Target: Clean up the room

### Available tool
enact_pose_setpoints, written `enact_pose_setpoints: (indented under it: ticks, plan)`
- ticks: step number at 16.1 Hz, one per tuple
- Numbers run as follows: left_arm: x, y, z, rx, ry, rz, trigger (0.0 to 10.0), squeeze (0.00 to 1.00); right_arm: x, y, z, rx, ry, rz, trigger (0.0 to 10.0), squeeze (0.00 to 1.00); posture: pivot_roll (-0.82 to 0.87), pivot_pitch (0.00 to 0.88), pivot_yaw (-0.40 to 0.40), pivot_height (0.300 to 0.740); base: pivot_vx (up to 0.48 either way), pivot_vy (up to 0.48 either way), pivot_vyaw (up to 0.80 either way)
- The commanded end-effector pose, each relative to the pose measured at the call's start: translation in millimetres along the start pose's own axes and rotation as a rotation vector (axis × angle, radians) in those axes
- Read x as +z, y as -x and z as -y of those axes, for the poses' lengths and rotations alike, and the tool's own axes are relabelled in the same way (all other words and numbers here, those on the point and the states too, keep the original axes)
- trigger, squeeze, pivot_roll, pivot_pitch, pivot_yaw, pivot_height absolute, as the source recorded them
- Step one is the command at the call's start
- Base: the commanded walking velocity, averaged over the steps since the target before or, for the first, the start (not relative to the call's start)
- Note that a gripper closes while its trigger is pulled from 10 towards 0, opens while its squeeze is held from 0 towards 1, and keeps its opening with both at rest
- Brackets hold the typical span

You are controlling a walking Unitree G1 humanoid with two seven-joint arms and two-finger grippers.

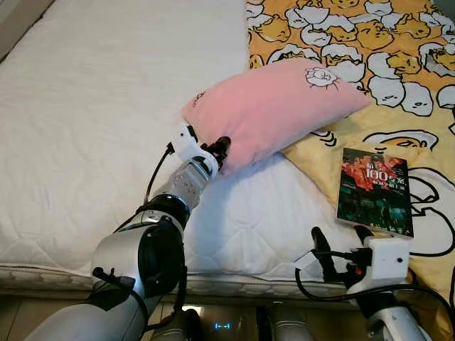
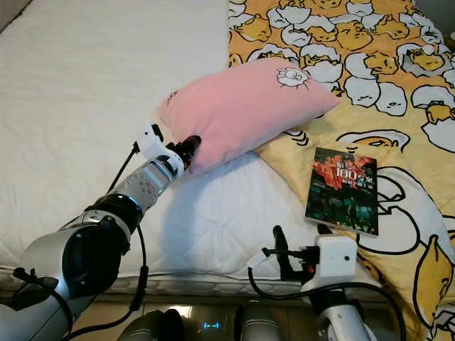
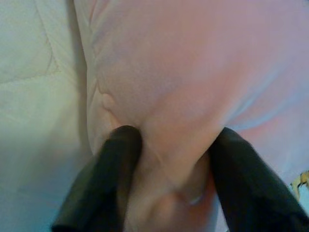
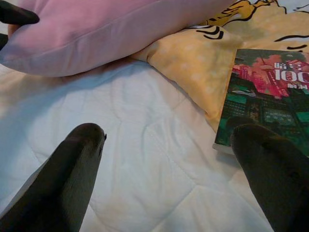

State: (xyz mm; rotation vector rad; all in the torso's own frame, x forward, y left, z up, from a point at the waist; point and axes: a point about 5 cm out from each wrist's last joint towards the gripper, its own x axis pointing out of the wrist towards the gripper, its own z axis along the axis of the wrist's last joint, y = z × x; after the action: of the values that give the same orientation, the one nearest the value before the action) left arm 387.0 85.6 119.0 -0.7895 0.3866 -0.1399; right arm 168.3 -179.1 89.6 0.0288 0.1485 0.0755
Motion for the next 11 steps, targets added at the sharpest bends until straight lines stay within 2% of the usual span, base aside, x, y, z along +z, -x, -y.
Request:
enact_pose_setpoints:
  ticks: [1, 3, 6, 9, 10, 11]
  plan:
    - [-4, -0.2, 0.0, 0.016, 0.02, -0.019, 0.0, 0.0, -6, 1.9, 0.7, -0.01, 0.0, -0.03, 10.0, 0.0, -0.28, 0.194, 0.035, 0.731, 0.0, 0.0, 0.0]
    - [-9, 0.3, -1.7, 0.02, 0.027, -0.037, 0.0, 0.0, -7, 1.8, -0.6, -0.011, -0.005, -0.033, 10.0, 0.0, -0.28, 0.194, 0.04, 0.731, 0.0, 0.0, 0.0]
    - [-12, 0.2, 0.9, -0.01, -0.005, -0.048, 0.0, 0.0, -7, 0.5, -2.0, -0.015, -0.009, -0.031, 10.0, 0.0, -0.27, 0.194, 0.041, 0.731, 0.0, 0.0, 0.0]
    - [-2, 0.5, 0.4, -0.041, -0.012, -0.023, 0.0, 0.0, -8, -1.5, -1.9, -0.016, -0.01, -0.029, 10.0, 0.0, -0.26, 0.188, 0.043, 0.731, 0.0, 0.0, 0.0]
    - [11, 2.1, -3.2, -0.076, -0.048, -0.015, 0.0, 0.0, -9, -4.1, -1.8, -0.015, -0.012, -0.027, 10.0, 0.0, -0.25, 0.183, 0.045, 0.731, 0.0, 0.0, 0.0]
    - [13, 2.9, -4.7, -0.091, -0.081, -0.023, 0.0, 0.0, -9, -5.6, -1.8, -0.014, -0.013, -0.027, 10.0, 0.0, -0.24, 0.179, 0.045, 0.731, 0.0, 0.0, 0.0]
